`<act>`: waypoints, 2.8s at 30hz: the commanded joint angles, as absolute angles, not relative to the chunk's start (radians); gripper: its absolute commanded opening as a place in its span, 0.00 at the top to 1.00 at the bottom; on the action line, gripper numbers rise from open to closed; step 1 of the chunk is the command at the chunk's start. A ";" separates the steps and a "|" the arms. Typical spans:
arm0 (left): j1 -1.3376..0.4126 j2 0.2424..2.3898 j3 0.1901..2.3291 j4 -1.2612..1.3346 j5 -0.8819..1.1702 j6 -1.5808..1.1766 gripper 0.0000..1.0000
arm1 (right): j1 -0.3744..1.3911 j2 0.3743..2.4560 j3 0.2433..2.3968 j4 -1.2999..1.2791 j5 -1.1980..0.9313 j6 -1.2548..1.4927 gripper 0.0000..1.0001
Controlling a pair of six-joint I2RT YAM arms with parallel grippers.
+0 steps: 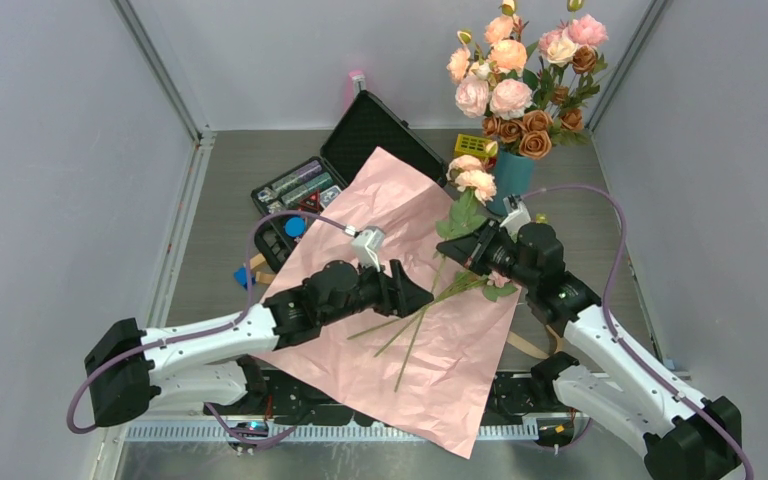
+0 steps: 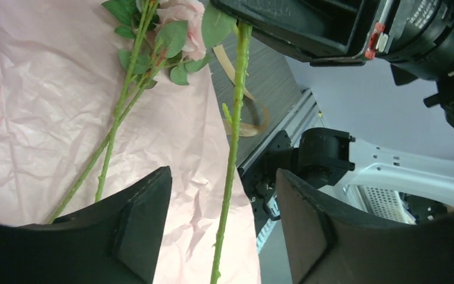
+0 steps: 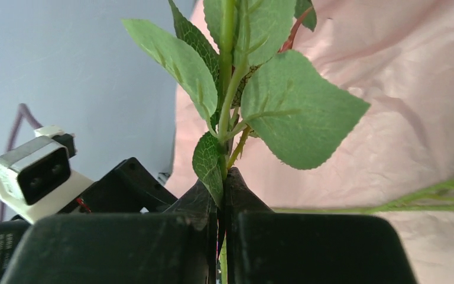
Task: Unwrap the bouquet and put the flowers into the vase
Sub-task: Pick up the fake flower from the wrapping paper, then place the fake flower in the vase.
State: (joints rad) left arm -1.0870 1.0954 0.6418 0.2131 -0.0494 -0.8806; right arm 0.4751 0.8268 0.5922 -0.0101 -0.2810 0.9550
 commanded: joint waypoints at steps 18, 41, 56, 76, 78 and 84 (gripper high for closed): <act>-0.477 1.132 1.049 -0.605 0.253 -0.357 0.07 | 0.456 0.731 0.969 -0.810 0.484 0.649 1.00; -0.273 1.044 1.007 -0.637 0.120 -0.208 0.08 | 0.020 1.094 1.496 -0.328 0.441 0.174 1.00; -0.273 1.034 1.006 -0.655 0.047 -0.181 0.08 | -0.049 1.282 1.691 -0.077 0.315 0.140 1.00; -0.273 1.041 1.004 -0.659 0.032 -0.161 0.08 | -0.051 1.356 1.668 0.083 0.155 0.164 1.00; -0.272 1.040 1.002 -0.660 0.032 -0.160 0.08 | -0.051 1.355 1.653 0.106 0.153 0.165 1.00; -0.272 1.046 1.003 -0.658 0.038 -0.161 0.08 | -0.050 1.374 1.646 0.133 0.135 0.151 1.00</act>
State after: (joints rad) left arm -0.2787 1.0599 1.0035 -0.6643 0.0444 -0.1745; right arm -0.0479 1.3735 1.6394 0.0212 0.1547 0.1680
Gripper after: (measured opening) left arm 0.922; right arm 0.052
